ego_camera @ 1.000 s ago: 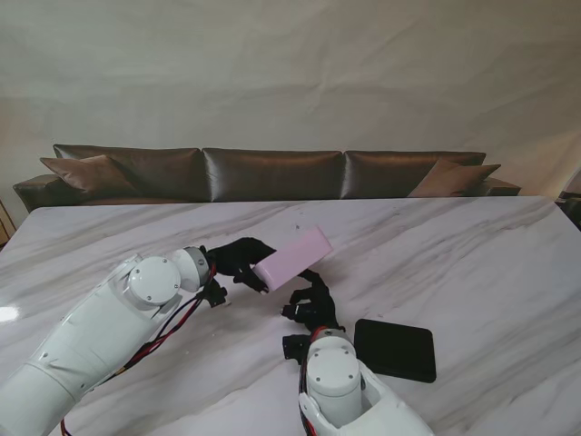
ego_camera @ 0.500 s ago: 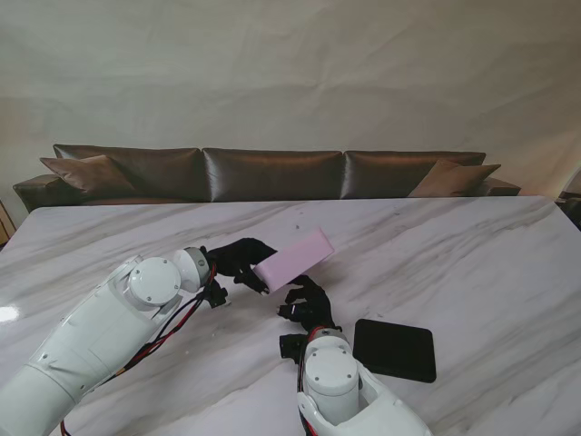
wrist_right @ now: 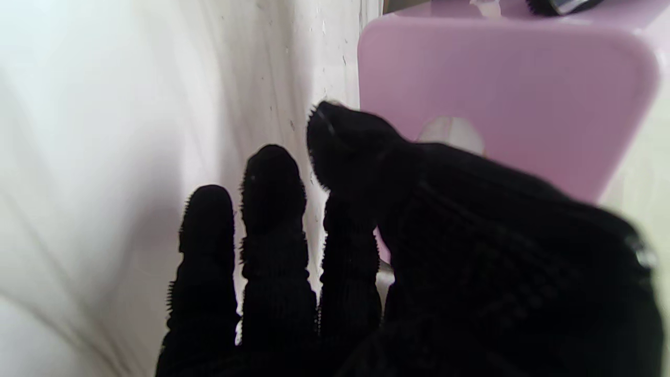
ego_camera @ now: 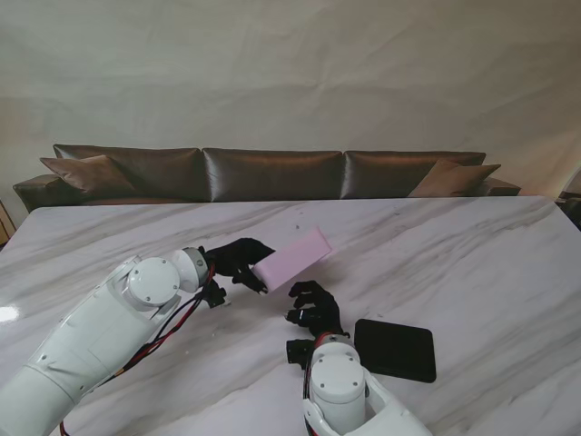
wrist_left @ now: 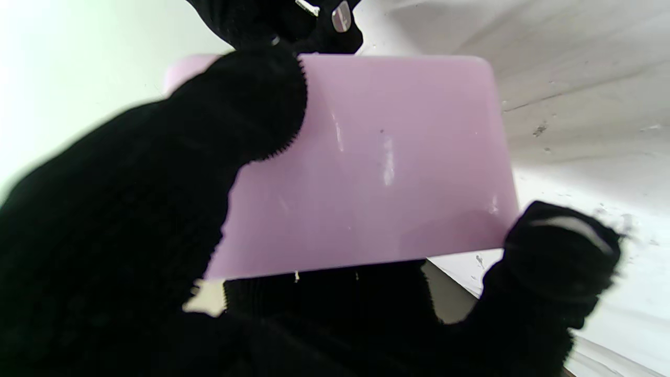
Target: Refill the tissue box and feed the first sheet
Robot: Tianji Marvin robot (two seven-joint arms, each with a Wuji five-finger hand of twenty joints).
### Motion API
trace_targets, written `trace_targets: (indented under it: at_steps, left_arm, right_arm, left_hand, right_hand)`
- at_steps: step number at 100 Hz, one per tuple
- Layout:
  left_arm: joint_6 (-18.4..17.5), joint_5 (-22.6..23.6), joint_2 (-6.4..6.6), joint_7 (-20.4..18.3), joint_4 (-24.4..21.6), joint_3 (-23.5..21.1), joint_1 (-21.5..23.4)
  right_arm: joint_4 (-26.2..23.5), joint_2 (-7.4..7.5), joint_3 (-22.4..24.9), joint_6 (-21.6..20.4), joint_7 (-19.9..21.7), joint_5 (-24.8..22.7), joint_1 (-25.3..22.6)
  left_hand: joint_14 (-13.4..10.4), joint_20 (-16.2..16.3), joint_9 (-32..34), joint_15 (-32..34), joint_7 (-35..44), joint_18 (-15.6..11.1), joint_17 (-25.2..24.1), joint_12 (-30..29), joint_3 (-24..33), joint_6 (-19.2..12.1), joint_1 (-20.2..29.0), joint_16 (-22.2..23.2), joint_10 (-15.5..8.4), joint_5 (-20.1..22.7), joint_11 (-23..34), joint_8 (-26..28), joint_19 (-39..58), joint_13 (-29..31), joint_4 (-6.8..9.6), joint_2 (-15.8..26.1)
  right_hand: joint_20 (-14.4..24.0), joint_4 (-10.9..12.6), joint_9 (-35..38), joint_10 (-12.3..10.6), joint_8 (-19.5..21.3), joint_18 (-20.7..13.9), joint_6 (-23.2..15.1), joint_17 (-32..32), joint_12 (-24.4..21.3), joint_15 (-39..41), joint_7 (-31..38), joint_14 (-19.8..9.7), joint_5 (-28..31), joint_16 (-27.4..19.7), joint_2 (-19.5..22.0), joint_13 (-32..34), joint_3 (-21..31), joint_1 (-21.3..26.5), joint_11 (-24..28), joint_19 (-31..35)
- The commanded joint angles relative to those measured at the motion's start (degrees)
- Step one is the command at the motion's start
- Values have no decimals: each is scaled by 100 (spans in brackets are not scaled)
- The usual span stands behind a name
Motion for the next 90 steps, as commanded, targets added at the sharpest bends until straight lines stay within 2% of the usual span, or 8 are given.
trace_targets:
  at_steps: [1, 8, 18, 21, 26, 29, 51, 90]
  left_arm:
    - [24, 2, 2, -61, -33, -24, 18]
    - [21, 0, 2, -63, -34, -23, 16]
    - [6, -6, 3, -66, -36, -21, 13]
    - [2, -8, 4, -71, -39, -22, 12]
    - [-3, -9, 8, -80, -45, -24, 12]
    - [-5, -8, 10, -83, -50, -27, 13]
    - [-19, 10, 29, -96, -109, -69, 50]
    - [4, 26, 56, -122, -222, -104, 142]
  right_arm:
    - [-77, 13, 10, 45, 67, -27, -58]
    - [-128, 35, 18, 97, 125, -58, -75]
    - [-174, 38, 10, 157, 139, -87, -73]
    - [-184, 39, 5, 178, 144, -104, -68]
    - [-199, 45, 3, 216, 170, -119, -56]
    - [-206, 46, 2, 236, 186, -115, -48]
    - [-158, 0, -11, 376, 143, -57, 58]
    - [84, -54, -181, 169, 248, 175, 309]
  left_hand:
    - [383, -60, 1049, 4250, 237, -2771, -101, 360, 1561, -143, 531, 579, 507, 141, 2004, 43, 1686, 1257, 983, 1697]
    - [383, -60, 1049, 4249, 237, -2771, -101, 360, 1560, -143, 530, 579, 507, 141, 2004, 43, 1686, 1257, 984, 1697]
    - [383, -60, 1048, 4249, 237, -2771, -101, 360, 1558, -143, 525, 580, 506, 141, 2003, 43, 1686, 1257, 984, 1701]
    - [383, -60, 1048, 4249, 237, -2771, -101, 361, 1560, -143, 530, 581, 506, 141, 2003, 43, 1686, 1257, 986, 1696]
    - [383, -60, 1048, 4249, 237, -2771, -101, 361, 1562, -143, 524, 581, 506, 141, 2003, 43, 1686, 1257, 988, 1699]
    - [383, -60, 1043, 4249, 237, -2771, -101, 361, 1559, -143, 529, 581, 505, 141, 2002, 43, 1686, 1258, 988, 1700]
    - [383, -60, 1043, 4248, 237, -2771, -101, 362, 1557, -143, 529, 582, 504, 141, 2002, 43, 1686, 1258, 988, 1702]
    - [382, -60, 1043, 4247, 237, -2771, -101, 363, 1555, -143, 527, 582, 504, 141, 2002, 44, 1686, 1255, 991, 1701]
  right_hand:
    - [97, -79, -4, -260, -391, -131, 159, -8, 125, 201, -659, -111, -20, 8, -189, 4, 108, 99, 63, 67]
    - [97, -52, -23, -246, -1266, -125, 422, -26, 119, 182, -1564, -108, -217, 18, -165, -17, 66, 79, 25, 54]
    - [108, -108, 116, -358, -2211, -136, 324, -18, 126, 239, -2399, -125, -712, 55, -233, 10, 154, 149, 22, 54]
    - [113, -121, 135, -373, -2819, -139, 317, -17, 144, 252, -2423, -133, -1009, 61, -242, 11, 163, 157, 8, 53]
    - [113, -124, 139, -376, -3080, -145, 349, -21, 148, 265, -2564, -134, -1470, 72, -234, 7, 166, 162, 5, 49]
    - [116, -125, 137, -376, -3486, -151, 312, -23, 140, 265, -2363, -125, -1732, 83, -236, -4, 169, 165, 13, 46]
    - [126, -86, -53, -294, -3658, -174, 536, -60, 161, 334, -2522, -150, -2952, 127, -103, -87, 159, 118, -26, 46]
    - [149, -82, -111, -281, -3687, -176, 530, -86, 172, 397, -2250, -143, -2807, 120, -140, -132, 173, 151, 63, 43]
